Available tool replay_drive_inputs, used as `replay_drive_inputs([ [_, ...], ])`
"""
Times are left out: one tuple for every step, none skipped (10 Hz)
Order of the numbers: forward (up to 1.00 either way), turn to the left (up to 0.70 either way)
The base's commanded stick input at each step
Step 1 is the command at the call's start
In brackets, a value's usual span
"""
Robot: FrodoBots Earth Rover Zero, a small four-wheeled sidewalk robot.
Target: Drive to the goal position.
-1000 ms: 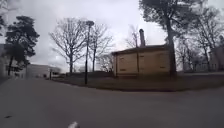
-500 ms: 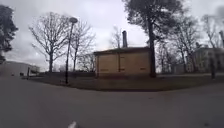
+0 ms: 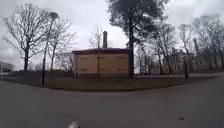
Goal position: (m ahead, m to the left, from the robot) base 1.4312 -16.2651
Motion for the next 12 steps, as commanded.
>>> replay_drive_inputs([
  [0.0,-1.0],
  [0.0,-1.0],
  [0.0,-1.0],
  [0.0,-1.0],
  [0.0,-1.0],
  [0.0,-1.0],
  [0.0,-1.0],
  [0.0,-1.0],
  [0.0,-1.0],
  [0.0,-1.0],
  [0.0,-1.0],
  [0.0,-1.0],
])
